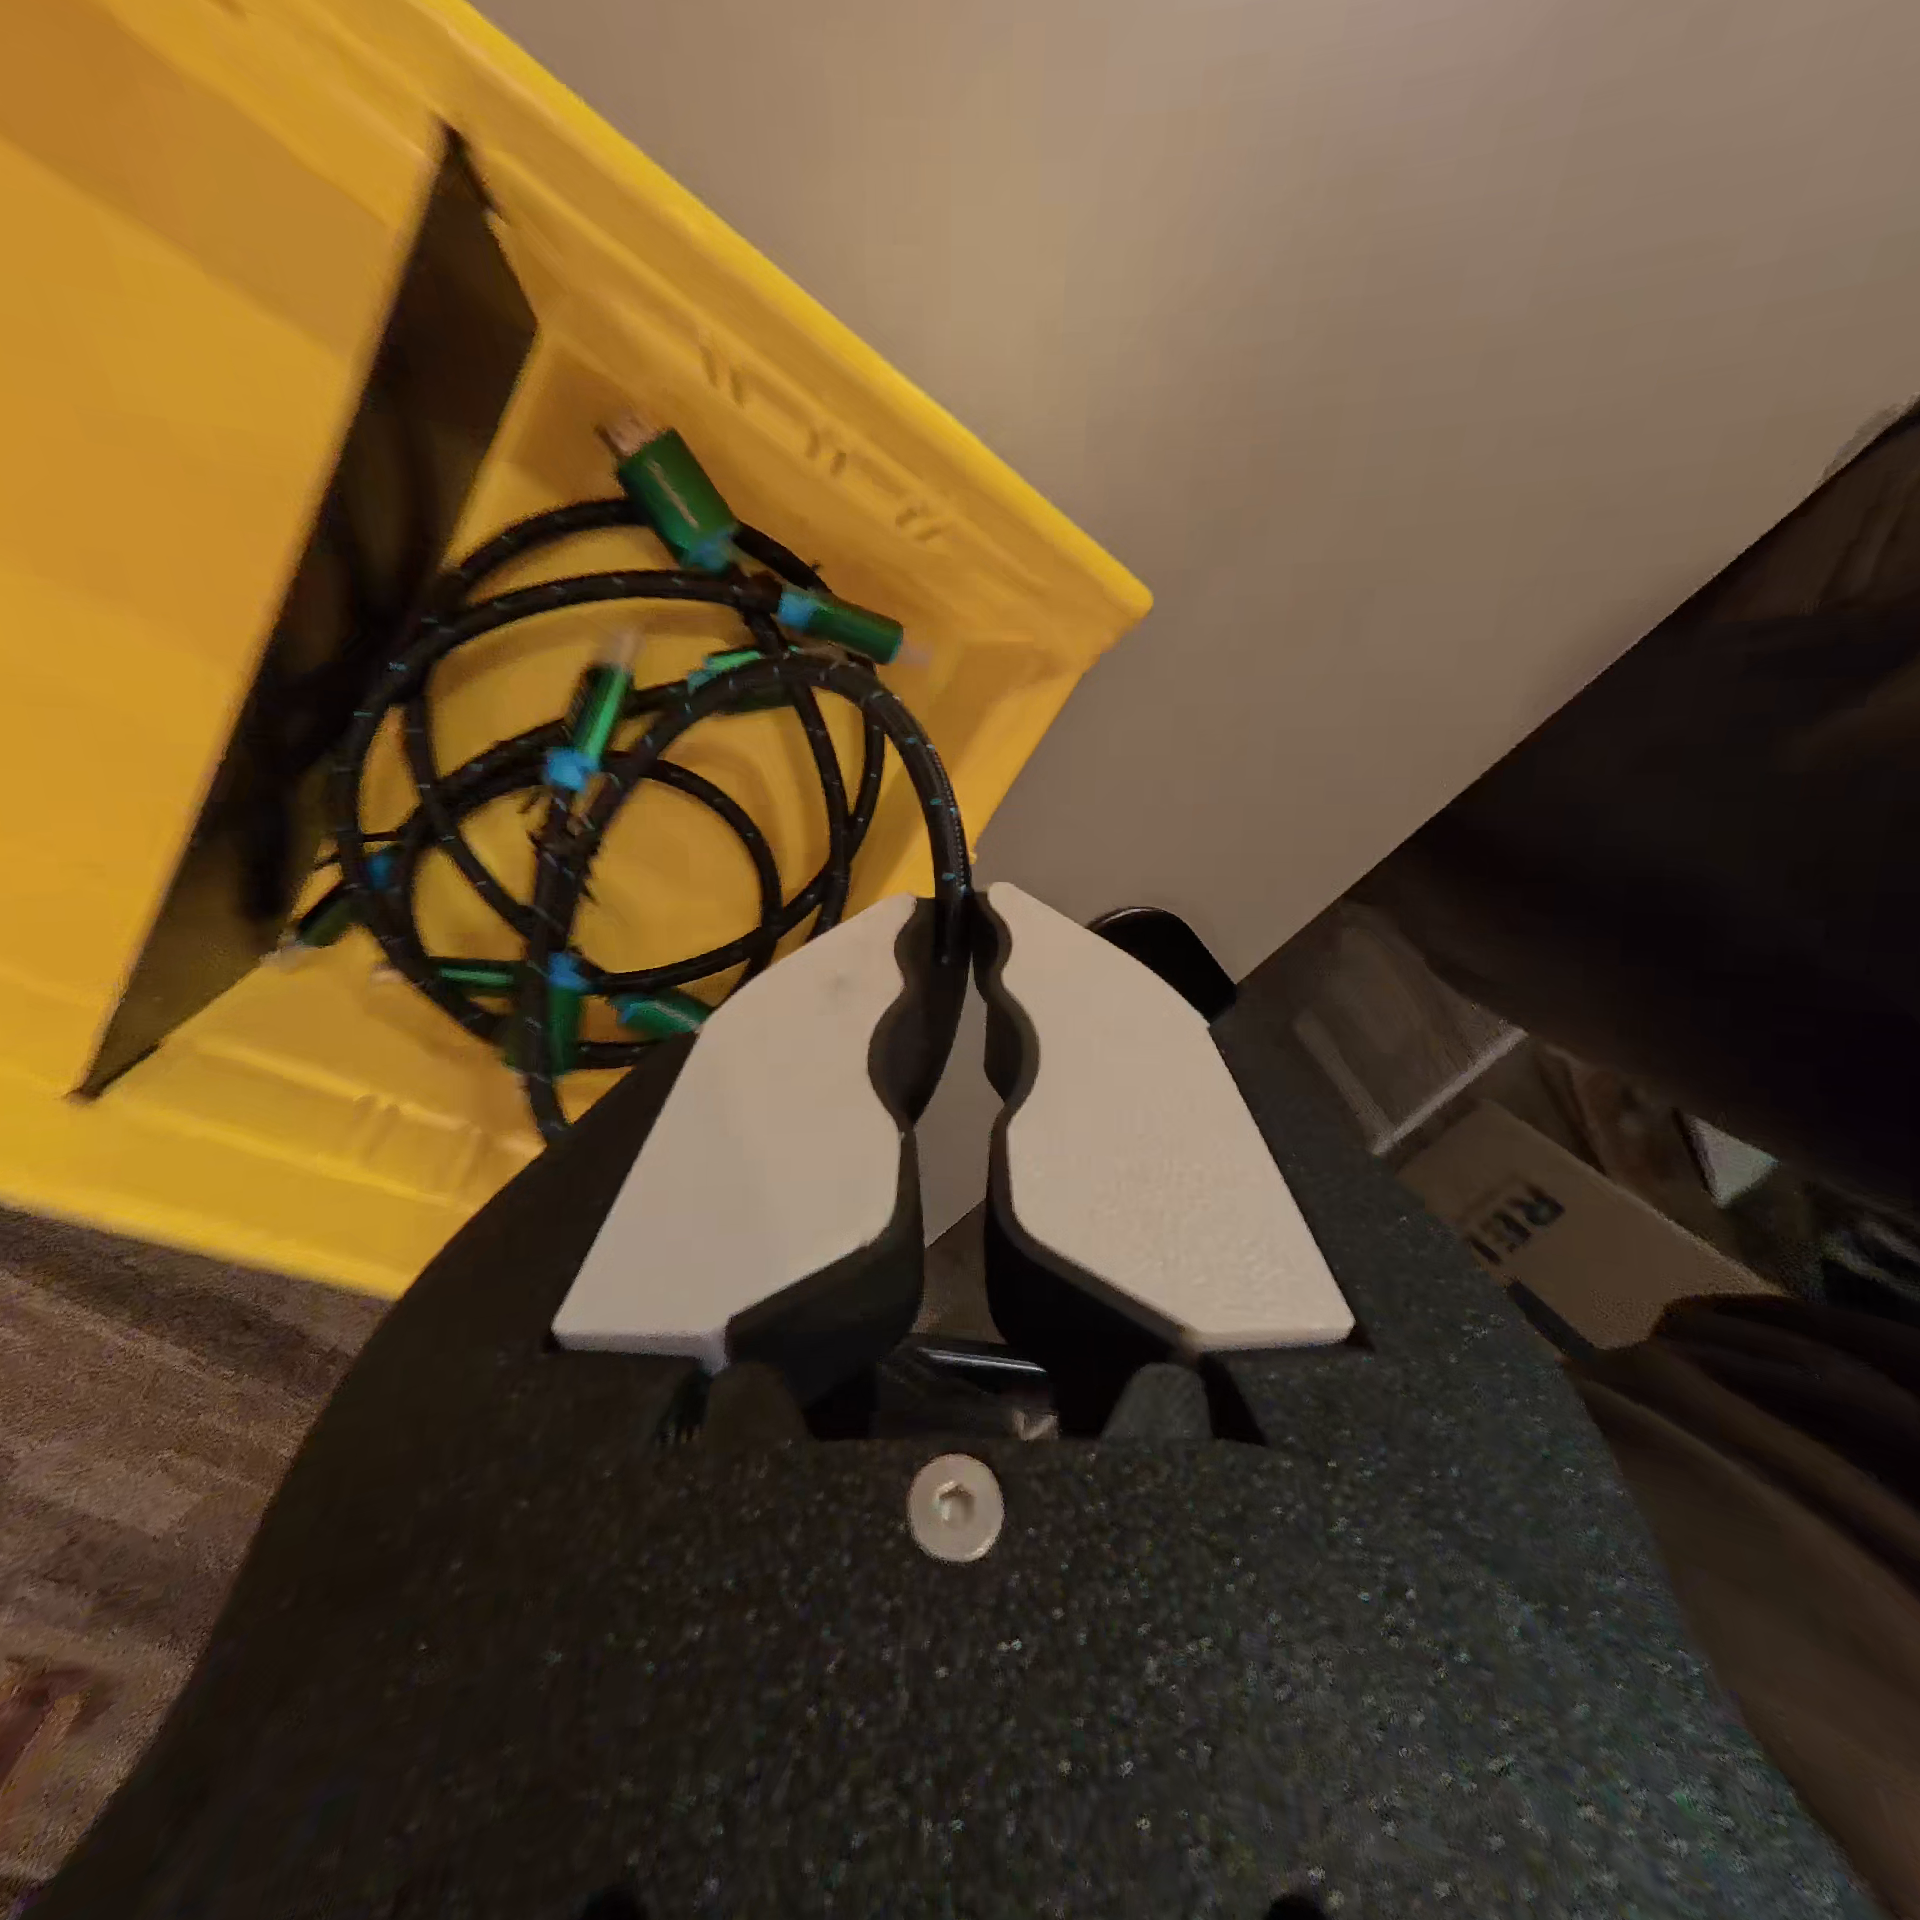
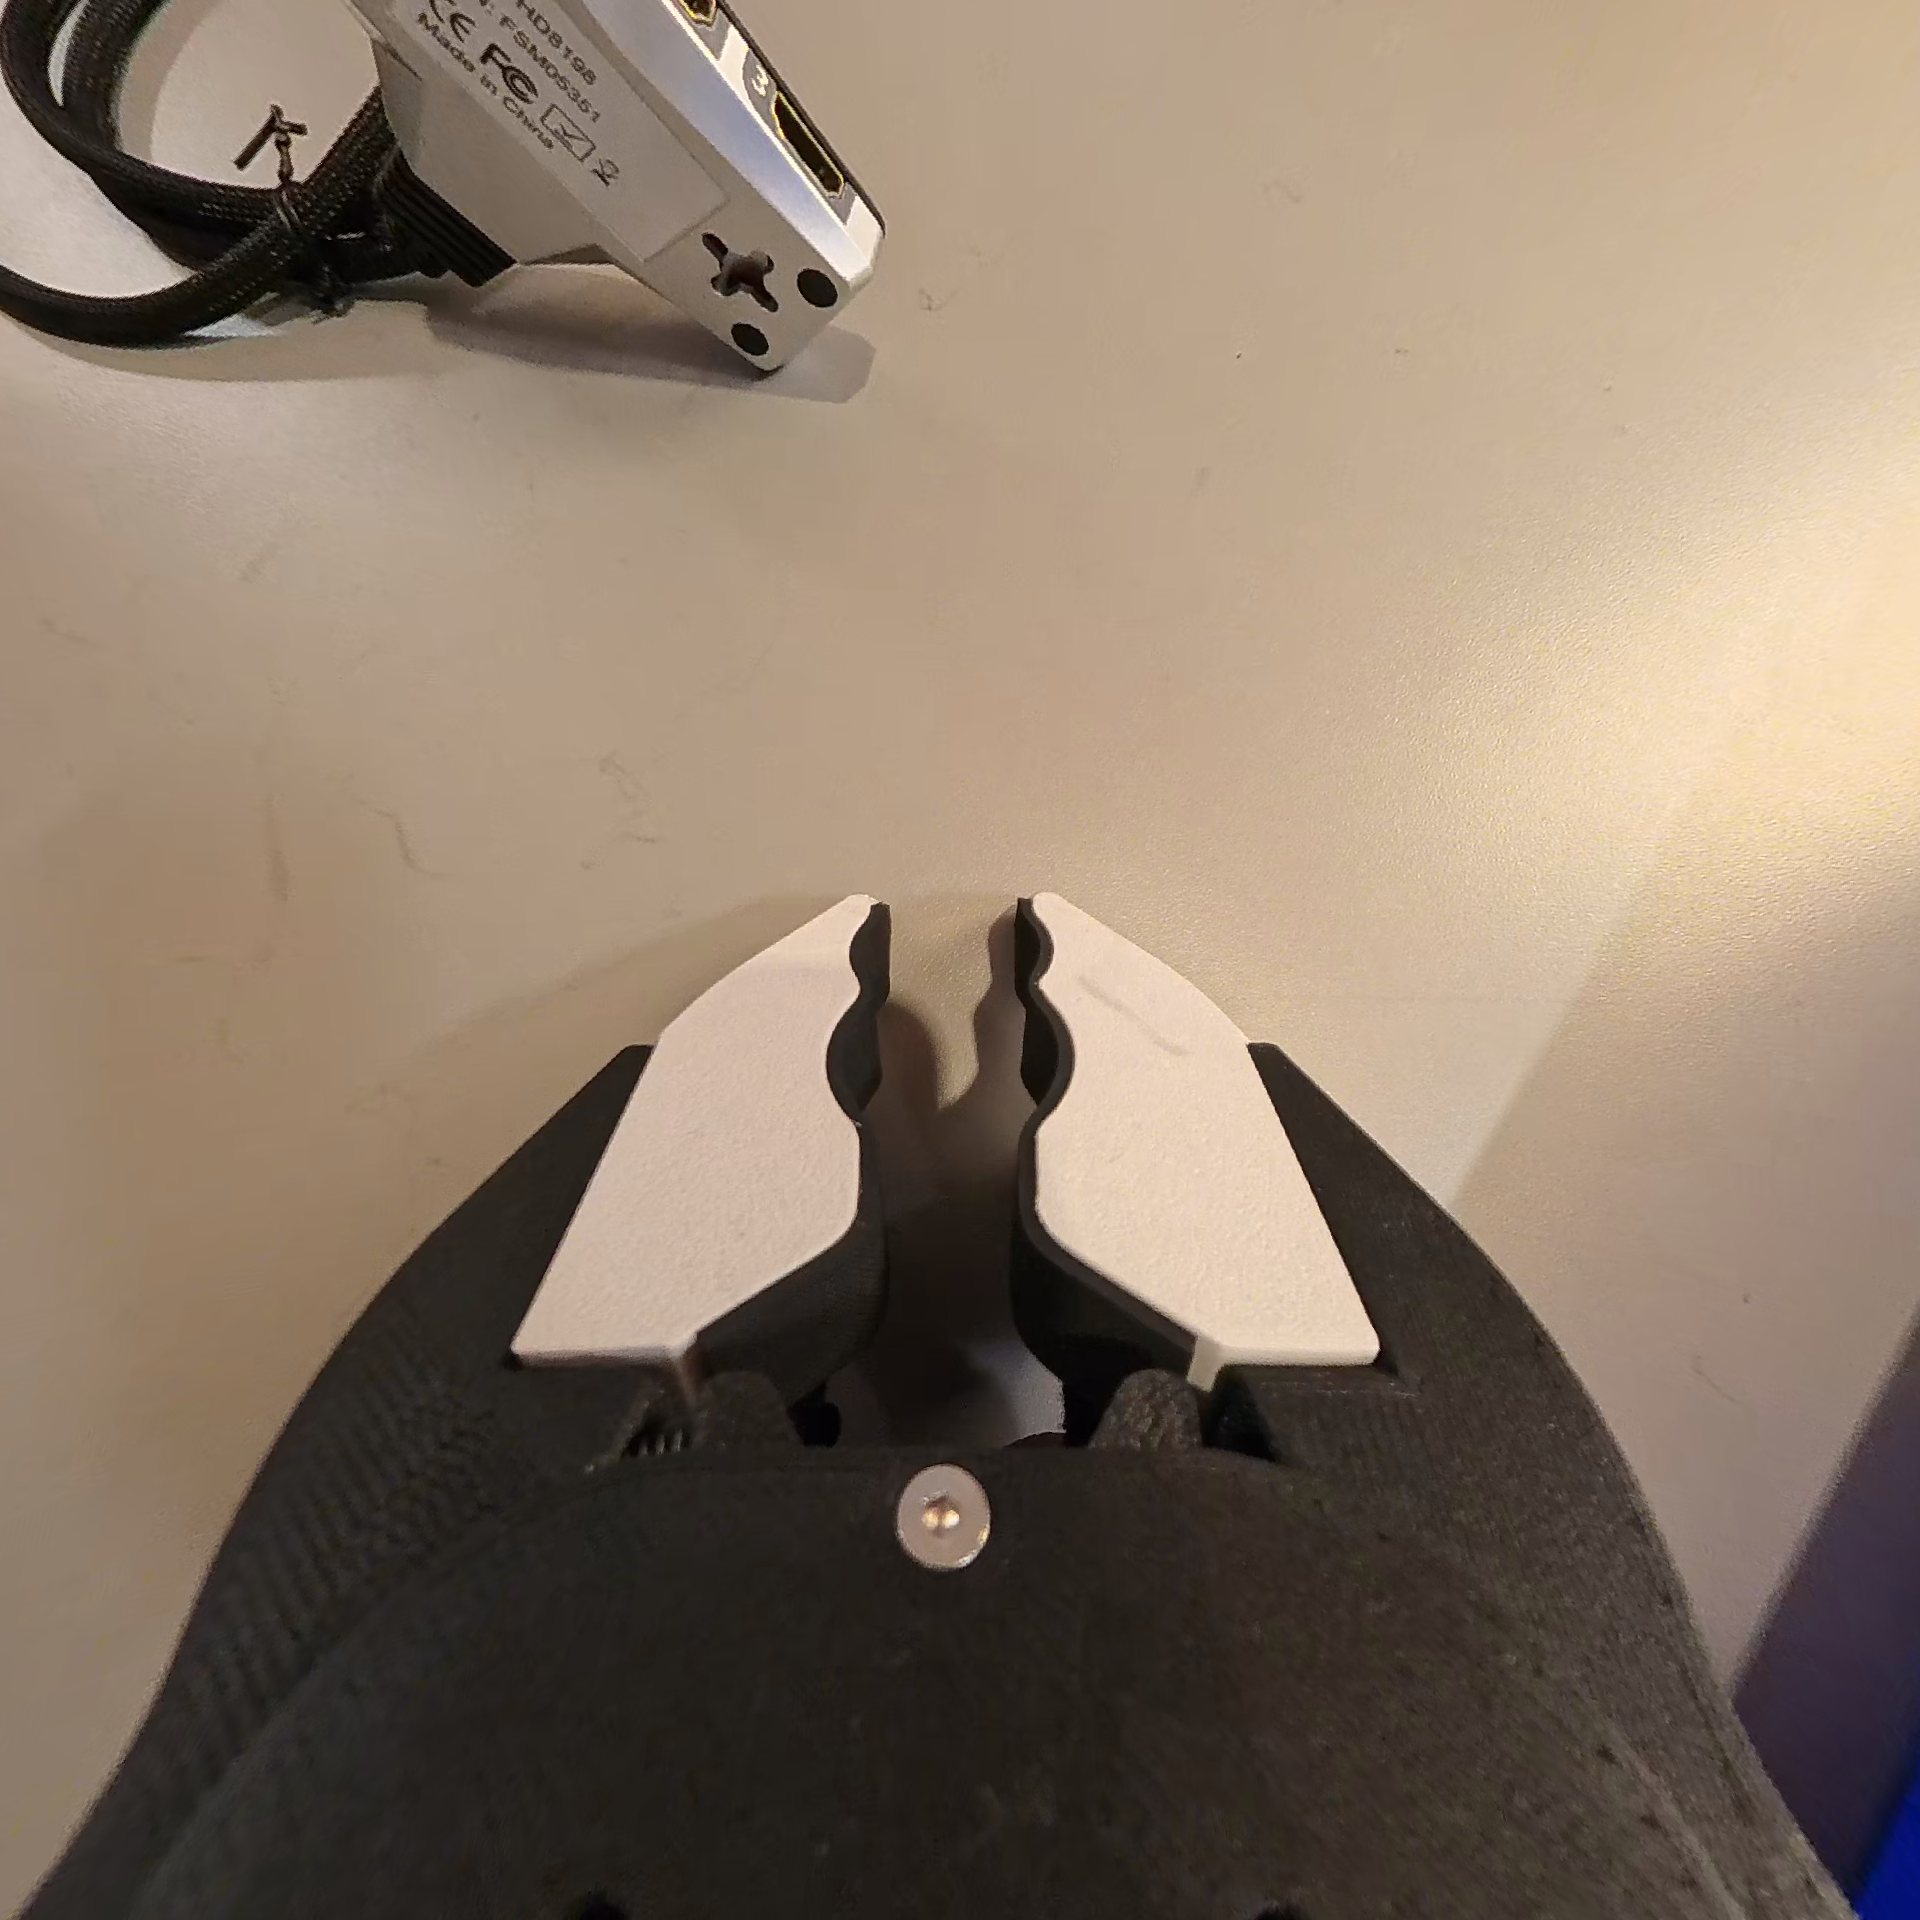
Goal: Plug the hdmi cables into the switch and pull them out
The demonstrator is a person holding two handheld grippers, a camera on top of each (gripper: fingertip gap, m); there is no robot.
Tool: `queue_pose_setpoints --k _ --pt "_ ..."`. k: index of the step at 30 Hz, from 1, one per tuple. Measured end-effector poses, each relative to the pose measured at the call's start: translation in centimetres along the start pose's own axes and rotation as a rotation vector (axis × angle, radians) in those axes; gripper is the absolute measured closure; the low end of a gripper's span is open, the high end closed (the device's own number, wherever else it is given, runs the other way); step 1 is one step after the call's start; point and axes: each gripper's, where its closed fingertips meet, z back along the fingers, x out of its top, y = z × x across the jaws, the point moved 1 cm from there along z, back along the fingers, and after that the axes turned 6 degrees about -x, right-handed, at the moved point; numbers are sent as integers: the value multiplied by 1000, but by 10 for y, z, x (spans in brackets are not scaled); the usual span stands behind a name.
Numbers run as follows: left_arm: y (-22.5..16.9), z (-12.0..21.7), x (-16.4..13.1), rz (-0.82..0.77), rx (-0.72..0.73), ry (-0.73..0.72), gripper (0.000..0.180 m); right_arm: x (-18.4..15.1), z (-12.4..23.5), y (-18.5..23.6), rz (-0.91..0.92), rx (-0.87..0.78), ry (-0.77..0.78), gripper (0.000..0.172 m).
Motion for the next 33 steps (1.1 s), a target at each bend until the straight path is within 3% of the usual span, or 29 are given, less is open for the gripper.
queue_pose_setpoints --k 1,4,7,12,15,18,21,24,27,33 --pt "0 15 4 -1 38 -32 174 0 0 0 0 1 0 149" --pt "-10 60 23 -42 146 -125 174 0 0 0 0 2 0 149" --pt "-45 94 66 -184 180 -273 174 0 0 0 1 2 0 149" --pt "-133 89 158 -509 73 -488 174 1 -1 0 2 4 0 149" --pt "-191 51 202 -723 -102 -570 174 1 -1 0 4 1 -1 149" --pt "-239 -10 227 -900 -275 -578 174 0 0 0 2 -6 -1 149" --pt "-269 -84 237 -948 -419 -510 174 0 0 -1 -6 -10 -1 149" --pt "-281 -152 237 -936 -470 -423 174 -1 1 -2 -15 -11 0 149" --pt "-300 -181 234 -920 -561 -450 173 -1 1 -2 -16 -12 0 149" --pt "-313 -198 228 -860 -618 -477 171 0 0 -3 -24 1 0 150"
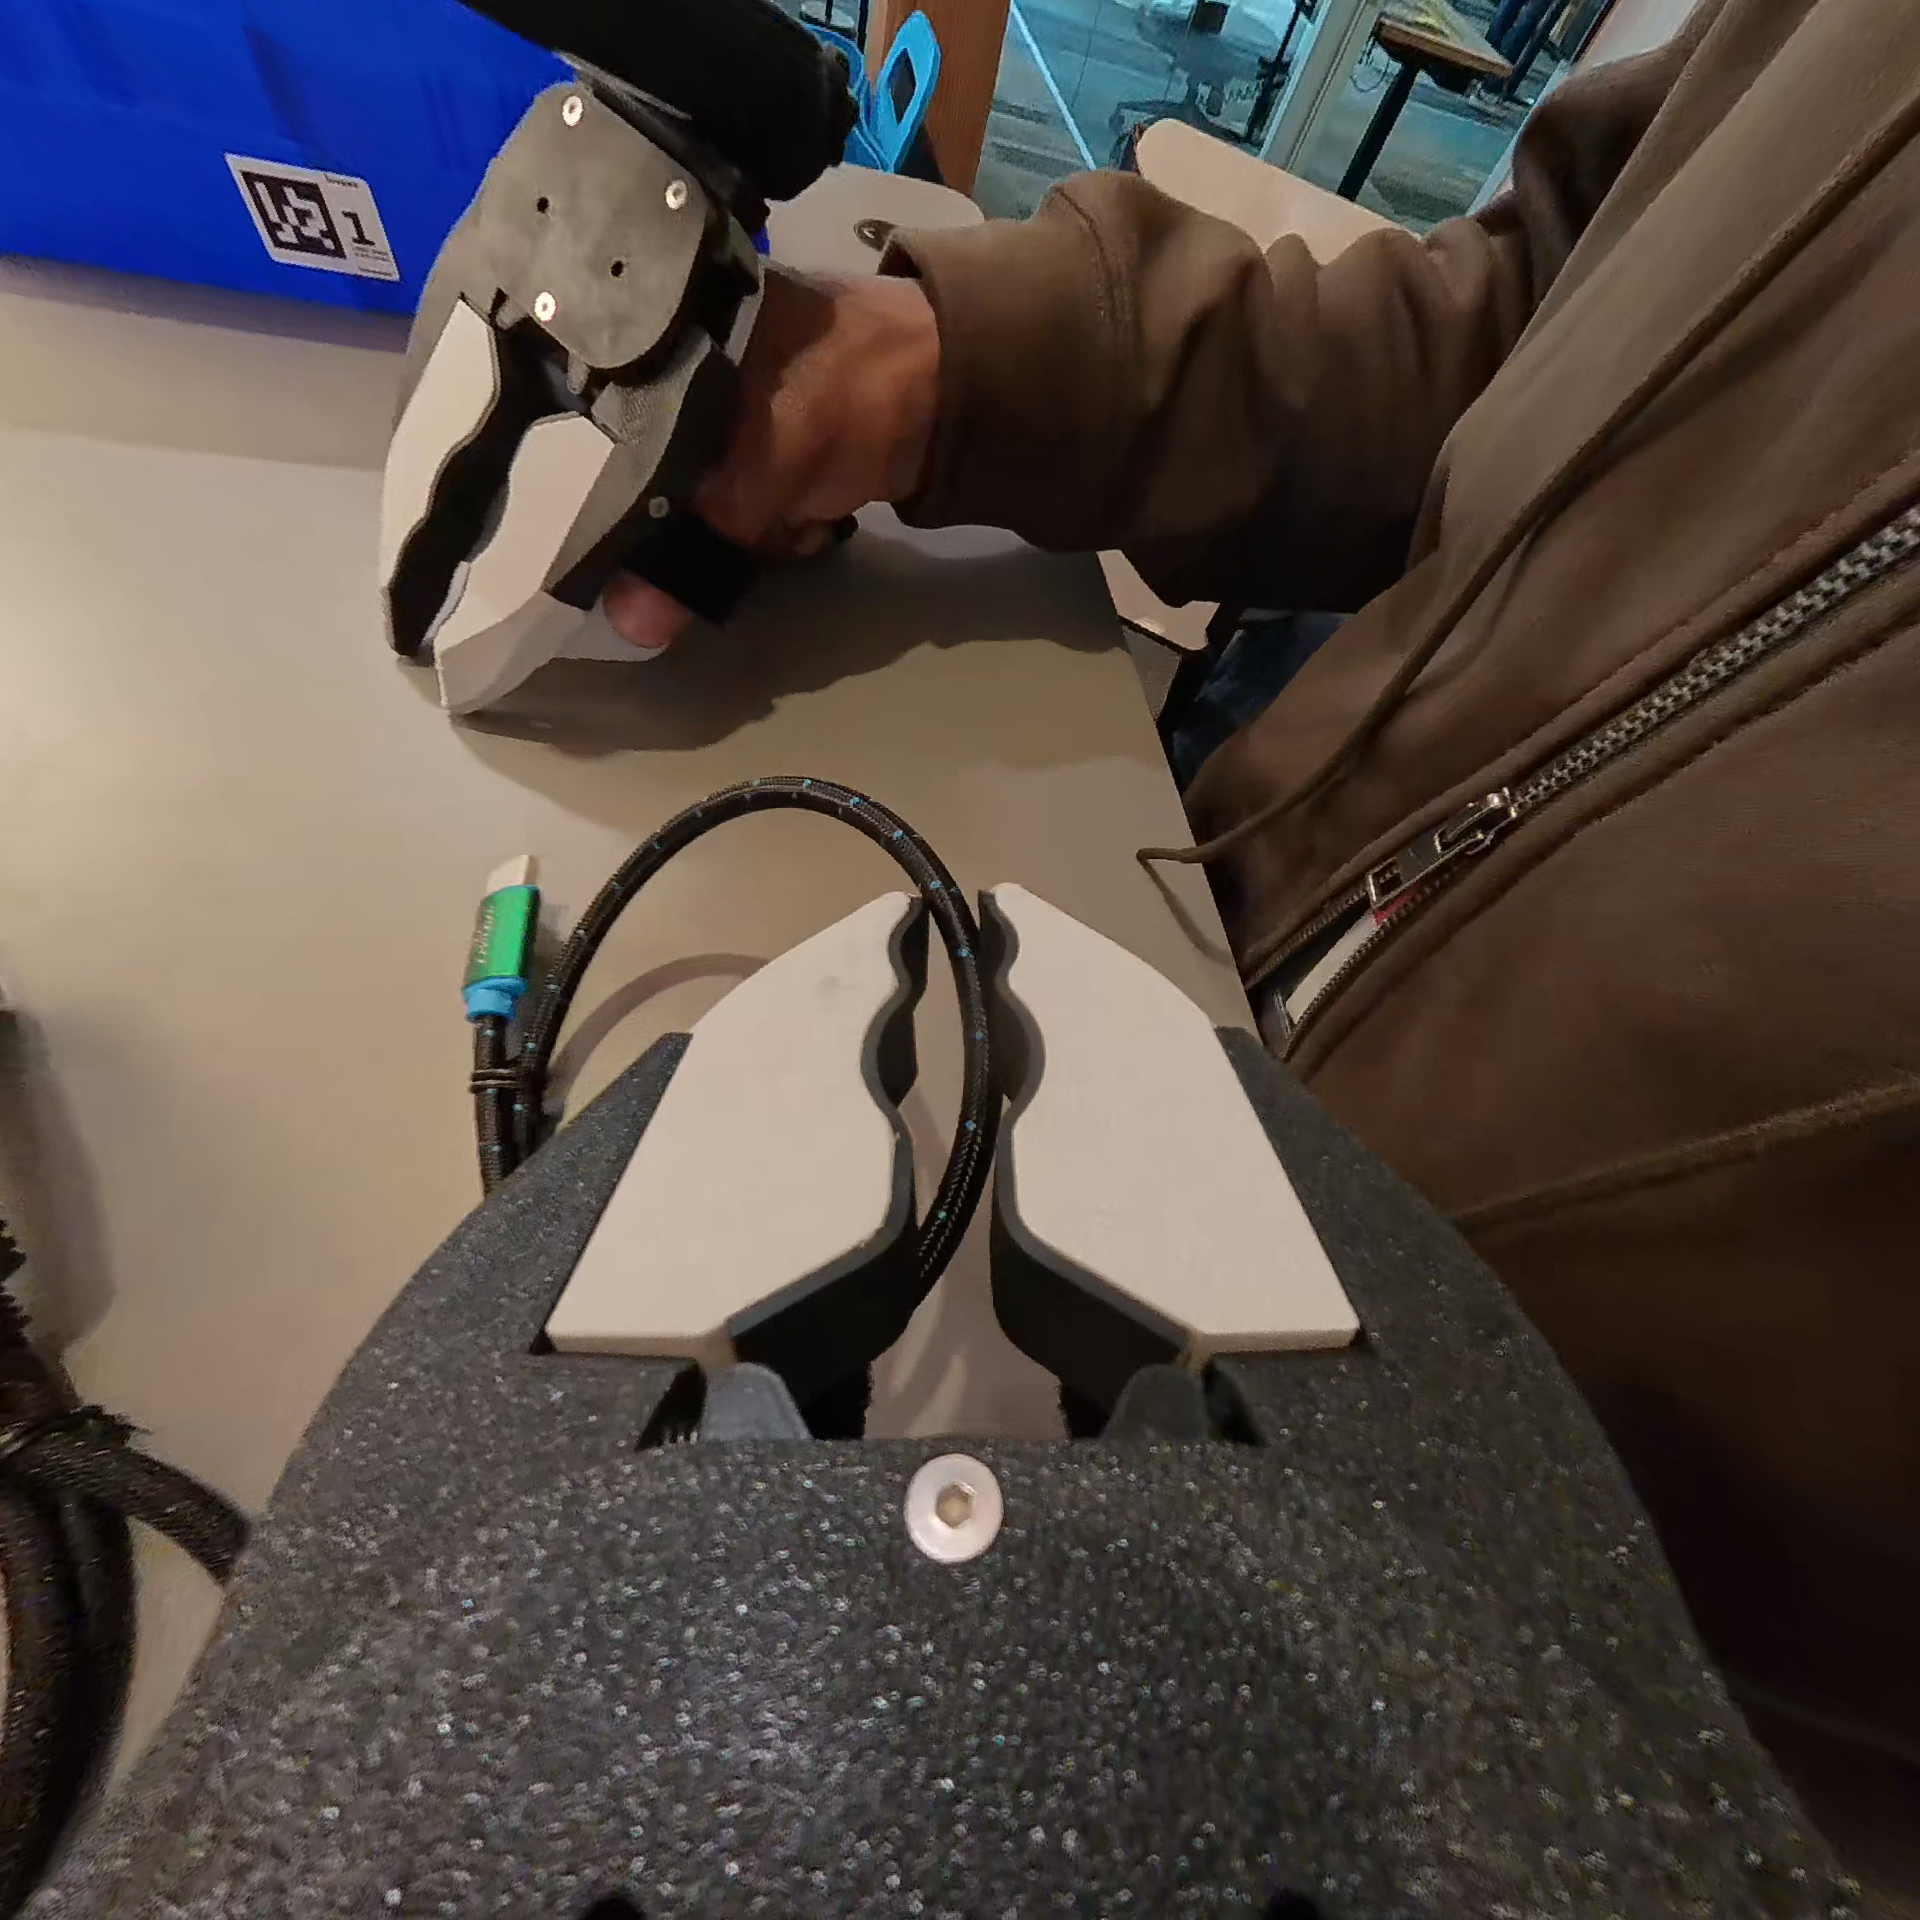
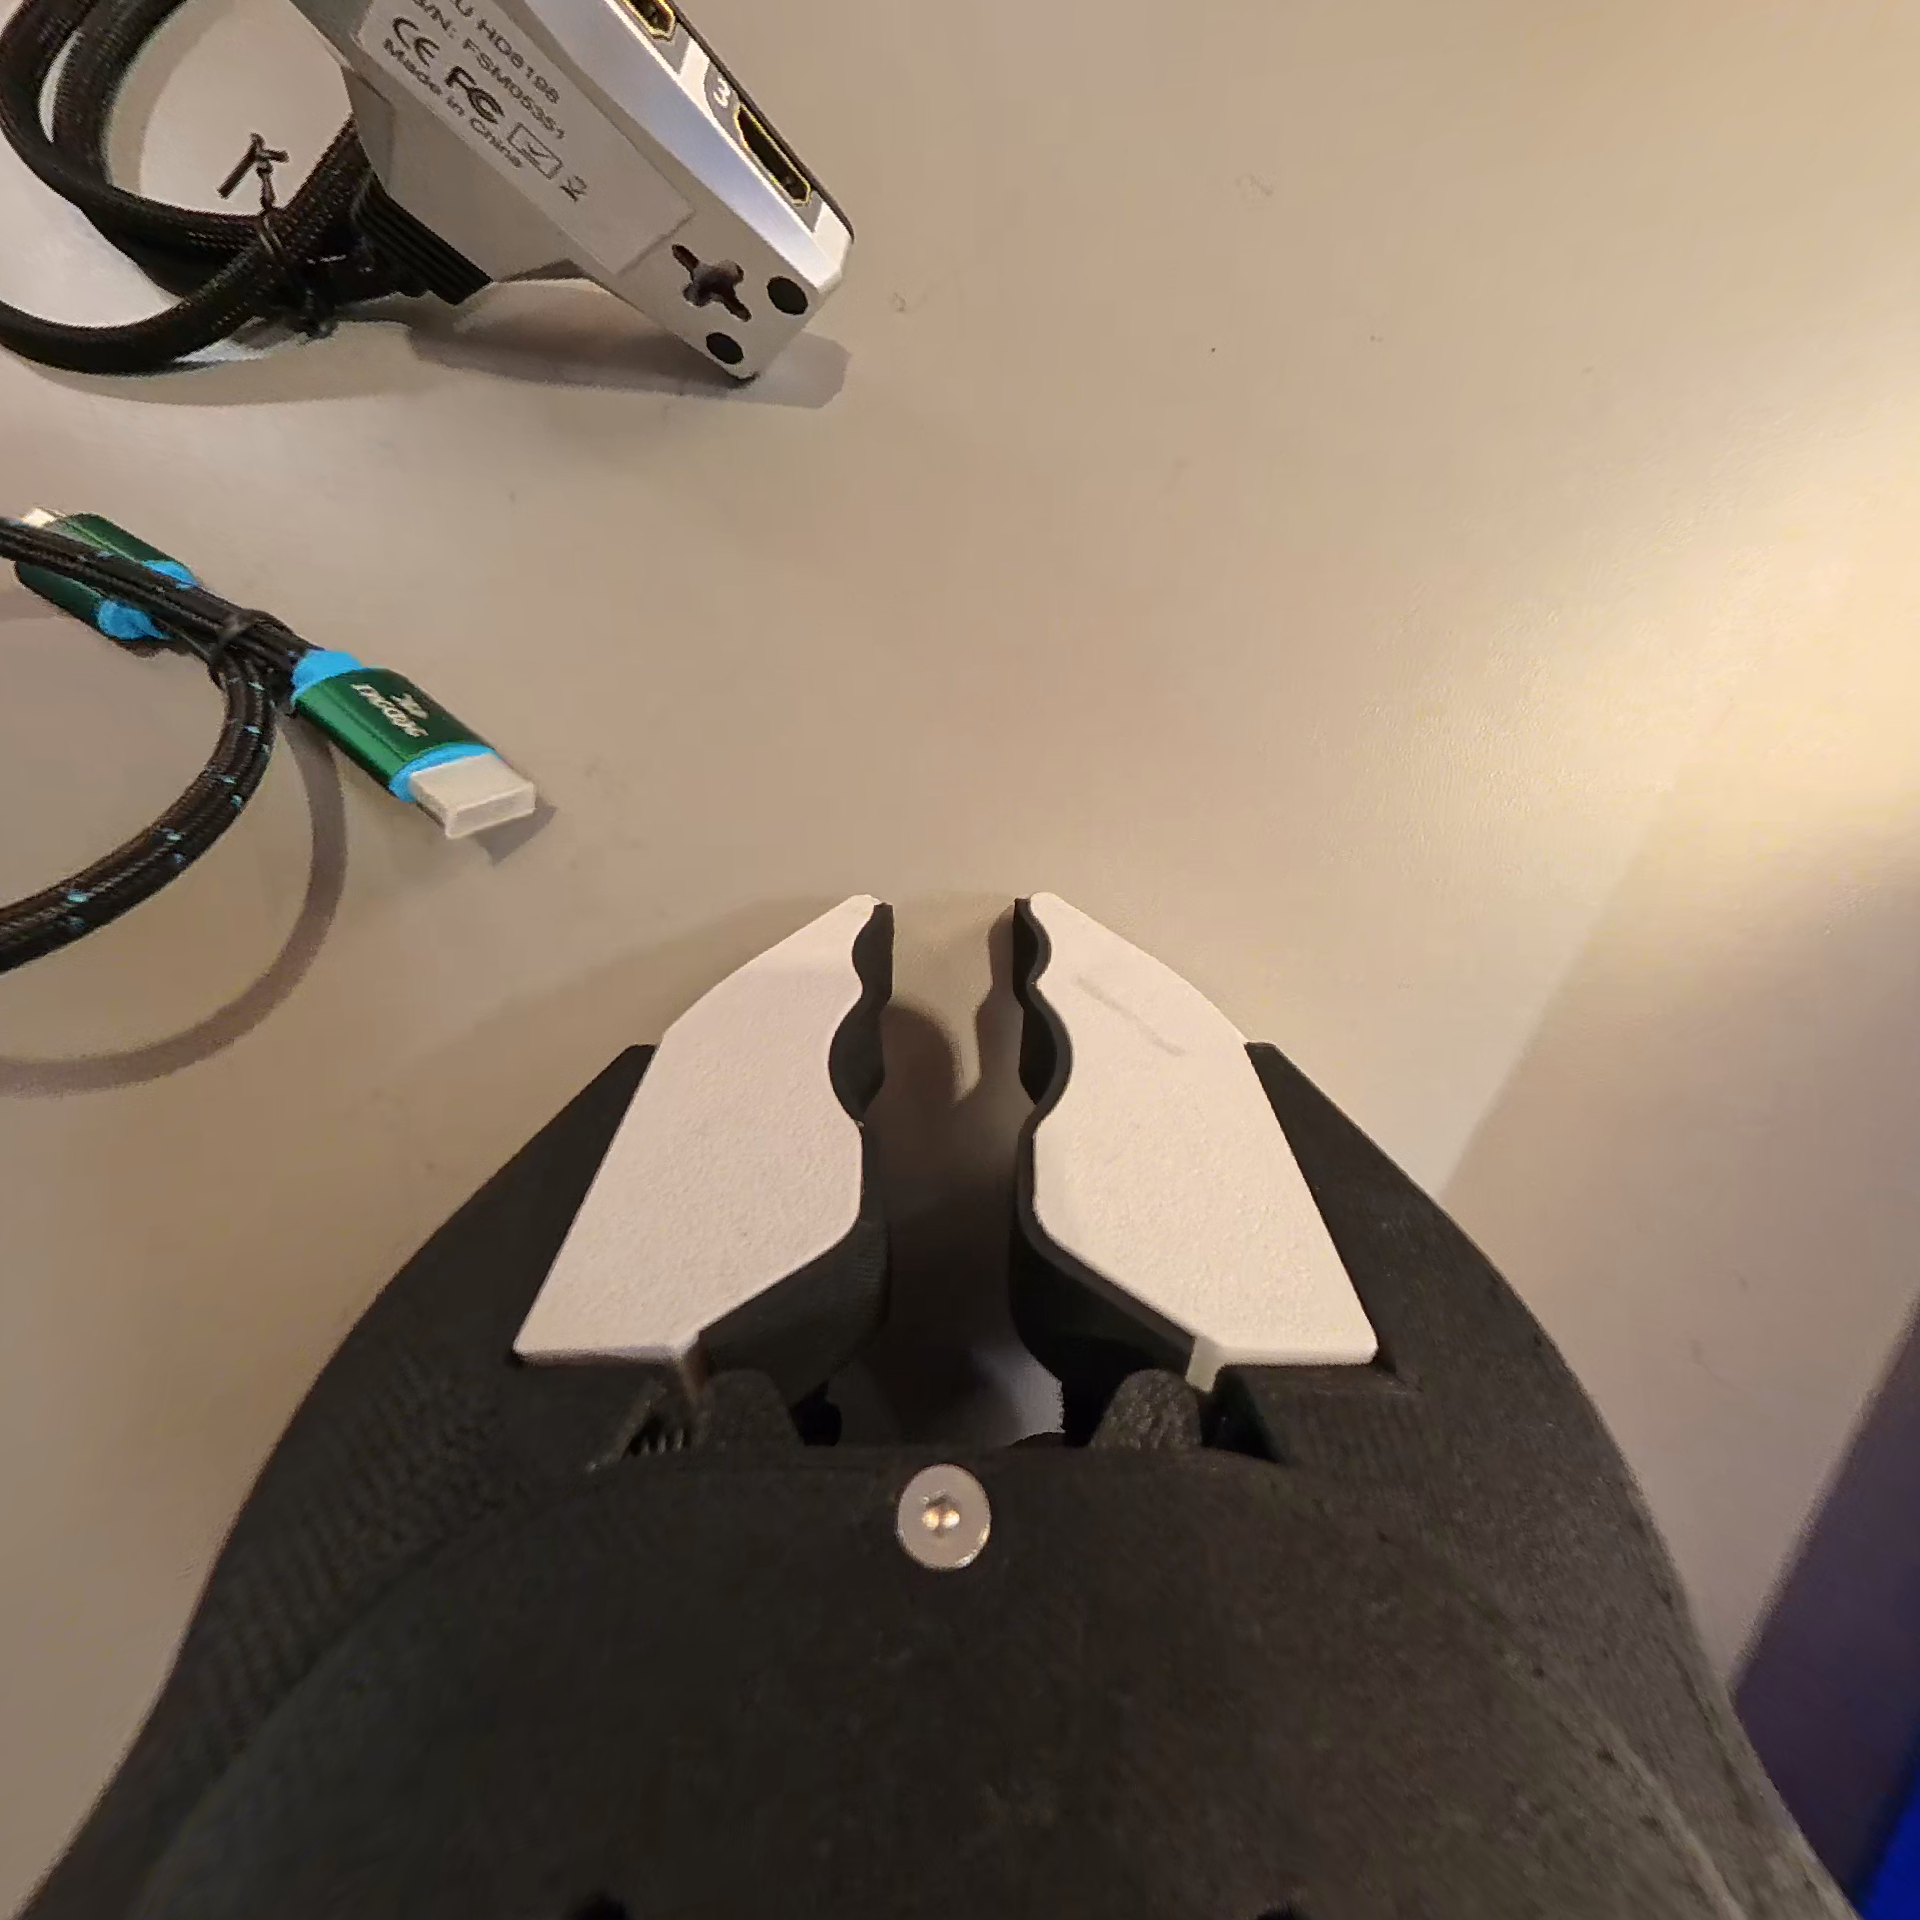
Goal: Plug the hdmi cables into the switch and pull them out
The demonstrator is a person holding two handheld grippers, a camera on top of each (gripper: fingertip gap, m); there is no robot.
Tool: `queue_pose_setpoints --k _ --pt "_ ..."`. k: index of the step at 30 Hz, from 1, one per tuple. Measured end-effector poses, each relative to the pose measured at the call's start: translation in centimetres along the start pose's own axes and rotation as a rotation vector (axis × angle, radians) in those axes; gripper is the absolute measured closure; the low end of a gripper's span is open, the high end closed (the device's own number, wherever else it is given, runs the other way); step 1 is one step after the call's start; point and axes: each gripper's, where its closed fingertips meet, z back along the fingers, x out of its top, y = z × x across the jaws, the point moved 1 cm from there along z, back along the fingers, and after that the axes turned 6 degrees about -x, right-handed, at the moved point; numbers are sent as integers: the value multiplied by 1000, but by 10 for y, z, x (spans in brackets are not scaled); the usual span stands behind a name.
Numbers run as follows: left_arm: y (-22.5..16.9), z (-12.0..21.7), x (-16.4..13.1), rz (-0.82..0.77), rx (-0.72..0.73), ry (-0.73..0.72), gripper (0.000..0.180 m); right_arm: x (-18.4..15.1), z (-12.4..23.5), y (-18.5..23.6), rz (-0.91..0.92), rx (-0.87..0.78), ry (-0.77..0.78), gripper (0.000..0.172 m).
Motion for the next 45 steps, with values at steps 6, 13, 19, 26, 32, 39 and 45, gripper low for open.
queue_pose_setpoints --k 6,13,19,26,32,39,45 --pt "-7 13 0 69 13 -114 151 1 0 1 2 12 0 148" --pt "46 75 7 105 361 -373 117 0 0 7 58 8 -2 141" --pt "85 107 15 134 512 -524 120 14 3 40 174 76 -80 137" --pt "141 125 2 195 776 -532 116 58 3 111 359 236 -174 137" --pt "148 110 -12 234 742 -481 117 84 -3 123 463 186 -224 134" --pt "133 89 -14 202 649 -431 123 131 -9 57 483 18 -352 118" --pt "121 76 -16 207 575 -375 124 127 -38 76 762 220 -245 124"
